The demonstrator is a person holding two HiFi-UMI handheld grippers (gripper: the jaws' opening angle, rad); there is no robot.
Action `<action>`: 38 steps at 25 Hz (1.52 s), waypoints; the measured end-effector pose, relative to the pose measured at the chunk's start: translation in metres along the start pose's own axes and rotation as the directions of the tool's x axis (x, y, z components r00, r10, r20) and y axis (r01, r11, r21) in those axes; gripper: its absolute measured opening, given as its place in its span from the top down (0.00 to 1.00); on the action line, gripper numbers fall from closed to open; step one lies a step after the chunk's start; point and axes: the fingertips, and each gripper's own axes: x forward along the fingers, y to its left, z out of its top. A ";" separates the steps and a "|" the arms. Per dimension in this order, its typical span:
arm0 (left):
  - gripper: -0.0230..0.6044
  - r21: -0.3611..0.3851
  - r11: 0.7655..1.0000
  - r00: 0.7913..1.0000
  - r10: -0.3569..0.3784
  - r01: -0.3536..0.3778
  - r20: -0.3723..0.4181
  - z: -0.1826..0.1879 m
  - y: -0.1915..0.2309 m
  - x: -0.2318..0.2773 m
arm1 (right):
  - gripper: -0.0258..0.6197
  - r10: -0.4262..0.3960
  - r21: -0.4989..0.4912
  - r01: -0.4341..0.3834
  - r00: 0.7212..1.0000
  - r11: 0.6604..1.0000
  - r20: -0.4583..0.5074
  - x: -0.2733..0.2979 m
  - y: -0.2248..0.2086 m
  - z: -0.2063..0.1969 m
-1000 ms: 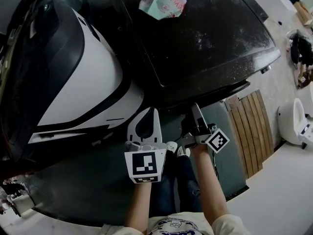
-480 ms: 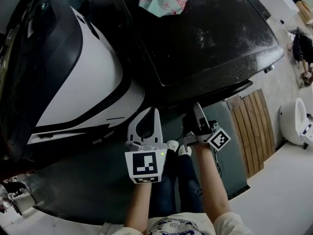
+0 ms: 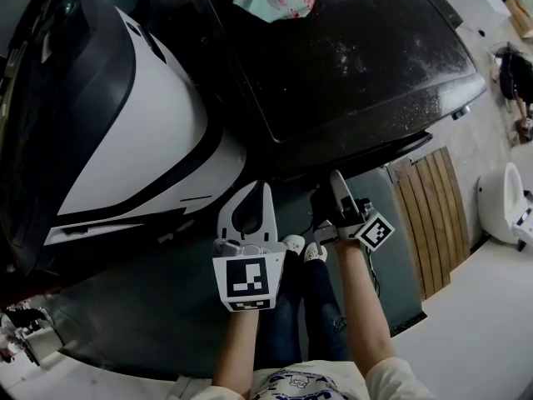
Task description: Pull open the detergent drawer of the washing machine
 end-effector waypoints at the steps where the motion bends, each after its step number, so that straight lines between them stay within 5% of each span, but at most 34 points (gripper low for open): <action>1: 0.94 0.000 1.000 1.000 0.000 0.000 -0.001 -0.001 -0.001 0.000 | 0.61 0.005 0.006 -0.005 1.000 1.000 0.003 0.000 0.001 0.000; 38: 0.94 0.003 1.000 0.999 -0.016 0.015 0.029 0.001 -0.023 -0.029 | 0.69 -0.052 -0.010 0.052 0.999 0.999 -0.006 -0.044 0.017 -0.008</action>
